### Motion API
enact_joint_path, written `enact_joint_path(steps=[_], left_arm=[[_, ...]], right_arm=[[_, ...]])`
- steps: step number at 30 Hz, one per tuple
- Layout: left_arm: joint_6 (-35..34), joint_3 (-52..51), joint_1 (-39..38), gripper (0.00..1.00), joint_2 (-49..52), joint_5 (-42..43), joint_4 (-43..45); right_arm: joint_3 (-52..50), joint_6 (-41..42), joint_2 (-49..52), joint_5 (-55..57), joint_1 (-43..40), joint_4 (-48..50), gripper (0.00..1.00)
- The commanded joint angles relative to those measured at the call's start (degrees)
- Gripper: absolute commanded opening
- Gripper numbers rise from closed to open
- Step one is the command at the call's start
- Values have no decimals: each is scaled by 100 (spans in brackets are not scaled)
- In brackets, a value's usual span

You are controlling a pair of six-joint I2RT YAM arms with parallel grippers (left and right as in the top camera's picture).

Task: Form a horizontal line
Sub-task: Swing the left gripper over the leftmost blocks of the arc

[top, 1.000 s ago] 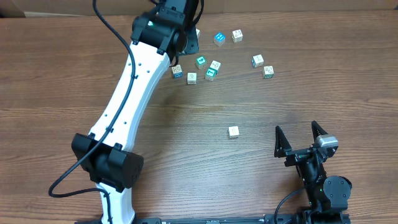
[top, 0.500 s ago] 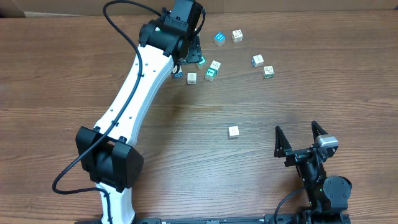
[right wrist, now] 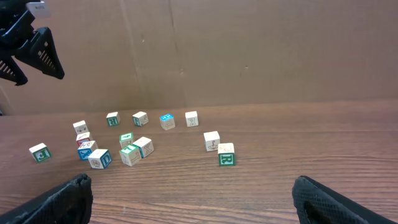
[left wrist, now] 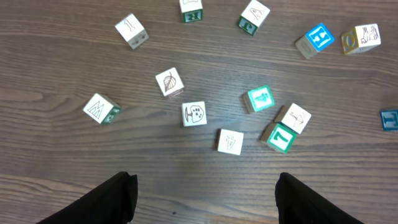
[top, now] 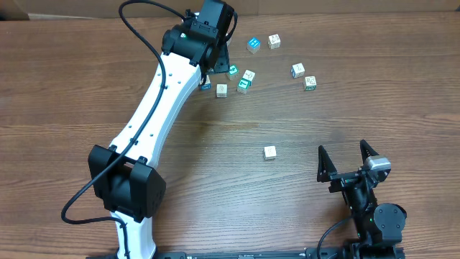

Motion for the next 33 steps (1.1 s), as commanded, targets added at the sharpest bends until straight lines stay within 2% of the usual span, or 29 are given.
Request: enact_joint_path(steps=[1,21,25,33], left_arm=[[9,-35,98,70,39,-164,44],[31,-33,1145,76,39,-157,496],[170,-35,1322,98,39,-157,627],[319,-35,1541,100,42,-155,748]], right_arm=[[-61,33,-57,-33,31,28,100],[-61,33,-57,-33,31,31,100],[-61,33,-57,-33,31,28,100],[-61,33,-57,-33,31,31,100]])
